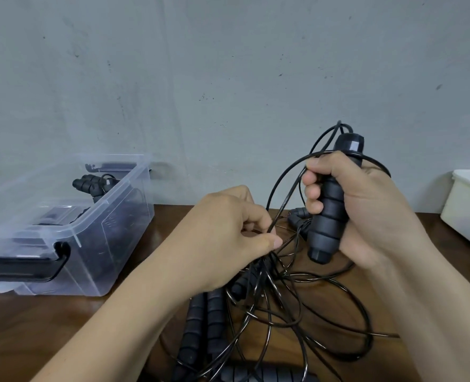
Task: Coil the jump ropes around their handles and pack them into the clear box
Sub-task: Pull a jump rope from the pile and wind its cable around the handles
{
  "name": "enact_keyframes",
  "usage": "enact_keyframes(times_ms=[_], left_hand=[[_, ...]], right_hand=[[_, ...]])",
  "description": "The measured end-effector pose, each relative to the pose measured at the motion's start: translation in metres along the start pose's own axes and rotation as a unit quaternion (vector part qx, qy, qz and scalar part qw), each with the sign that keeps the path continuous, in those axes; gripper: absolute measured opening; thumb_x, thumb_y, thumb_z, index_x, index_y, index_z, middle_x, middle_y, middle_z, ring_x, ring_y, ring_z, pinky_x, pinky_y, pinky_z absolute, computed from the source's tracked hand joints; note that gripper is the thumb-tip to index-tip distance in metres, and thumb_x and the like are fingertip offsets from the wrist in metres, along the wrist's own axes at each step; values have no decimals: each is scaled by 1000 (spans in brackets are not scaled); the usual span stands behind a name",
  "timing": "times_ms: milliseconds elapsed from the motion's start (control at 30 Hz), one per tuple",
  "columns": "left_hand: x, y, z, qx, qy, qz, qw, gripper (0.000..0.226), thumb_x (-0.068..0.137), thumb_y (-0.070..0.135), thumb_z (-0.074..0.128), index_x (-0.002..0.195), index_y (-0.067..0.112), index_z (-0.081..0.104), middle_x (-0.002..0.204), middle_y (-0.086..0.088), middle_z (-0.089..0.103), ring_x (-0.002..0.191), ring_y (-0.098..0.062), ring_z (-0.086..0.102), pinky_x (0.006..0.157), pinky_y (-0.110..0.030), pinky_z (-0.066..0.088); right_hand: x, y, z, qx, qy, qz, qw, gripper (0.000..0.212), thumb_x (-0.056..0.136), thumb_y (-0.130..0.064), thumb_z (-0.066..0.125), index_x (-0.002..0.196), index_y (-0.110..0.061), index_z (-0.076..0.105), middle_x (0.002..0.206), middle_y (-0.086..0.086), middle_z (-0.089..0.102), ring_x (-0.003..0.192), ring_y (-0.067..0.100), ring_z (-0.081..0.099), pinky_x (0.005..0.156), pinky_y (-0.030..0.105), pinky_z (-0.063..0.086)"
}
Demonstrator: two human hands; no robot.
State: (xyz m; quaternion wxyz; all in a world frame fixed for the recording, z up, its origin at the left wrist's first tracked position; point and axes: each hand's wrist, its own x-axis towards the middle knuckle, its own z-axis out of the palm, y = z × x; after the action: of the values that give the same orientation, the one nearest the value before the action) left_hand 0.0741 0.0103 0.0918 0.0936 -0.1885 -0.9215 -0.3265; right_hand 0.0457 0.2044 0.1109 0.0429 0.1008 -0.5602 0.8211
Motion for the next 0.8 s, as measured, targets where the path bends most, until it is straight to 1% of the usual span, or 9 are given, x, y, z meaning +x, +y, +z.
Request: enact_keyframes(times_ms=[67,133,233,400,500,567,667,733,800], left_hand=[[-4,-1,0,46,-23,13,999,16,90,43,77,78,34,75,97,13,51,94,-3,54,80,-23,45],[-7,-4,0,100,-66,25,993,15,92,43,73,80,36,74,103,18,51,105,-2,48,91,-26,40],[-7,-8,-4,108,-132,28,985,12,97,47,68,90,42,78,109,21,55,112,-1,46,103,-31,34],[-2,-12,-20,76,-162,20,984,15,97,48,67,90,42,79,111,21,58,104,1,56,90,-26,42],[-1,-25,-38,88,-217,-21,972,25,101,50,62,89,40,81,109,18,60,104,3,60,94,-23,45],[-2,-34,-50,86,-216,-50,971,34,103,55,55,87,40,81,108,17,62,104,3,62,95,-25,44],[-4,-38,-60,22,-138,-36,990,42,103,54,53,83,30,81,110,10,62,101,-9,66,99,-36,48],[-4,-31,-58,-19,-93,-21,995,45,105,53,52,81,26,79,103,7,61,89,-12,66,86,-34,51],[-4,-21,-51,-50,-64,-34,996,46,105,52,51,79,24,77,83,6,61,58,-2,56,62,-21,42]], right_hand=[[4,-5,-4,14,20,-16,1000,20,97,-6,65,80,-14,62,71,2,62,56,10,53,46,20,42],[11,-16,-16,38,51,-43,997,19,99,-9,64,83,-16,58,71,-1,62,56,7,53,46,18,41],[24,-39,-41,60,90,-81,991,16,99,-15,61,86,-19,54,73,-6,60,58,4,54,48,17,41],[37,-46,-66,71,126,-75,987,21,102,-16,57,82,-19,53,72,-8,59,59,3,54,51,17,41],[42,-41,-75,81,123,-96,984,16,99,-14,59,84,-18,55,76,-6,61,64,5,56,54,18,41],[46,-45,-84,96,134,-118,979,13,99,-15,58,87,-18,54,78,-8,62,66,4,59,54,18,41],[48,-44,-87,101,134,-123,978,10,100,-16,58,91,-18,56,83,-9,67,70,3,63,54,18,41],[45,-33,-76,85,125,-110,982,12,102,-16,58,91,-17,59,84,-5,70,68,4,63,53,18,42],[41,-17,-57,44,116,-62,990,16,105,-19,59,89,-14,61,81,-1,73,64,6,64,49,18,44]])
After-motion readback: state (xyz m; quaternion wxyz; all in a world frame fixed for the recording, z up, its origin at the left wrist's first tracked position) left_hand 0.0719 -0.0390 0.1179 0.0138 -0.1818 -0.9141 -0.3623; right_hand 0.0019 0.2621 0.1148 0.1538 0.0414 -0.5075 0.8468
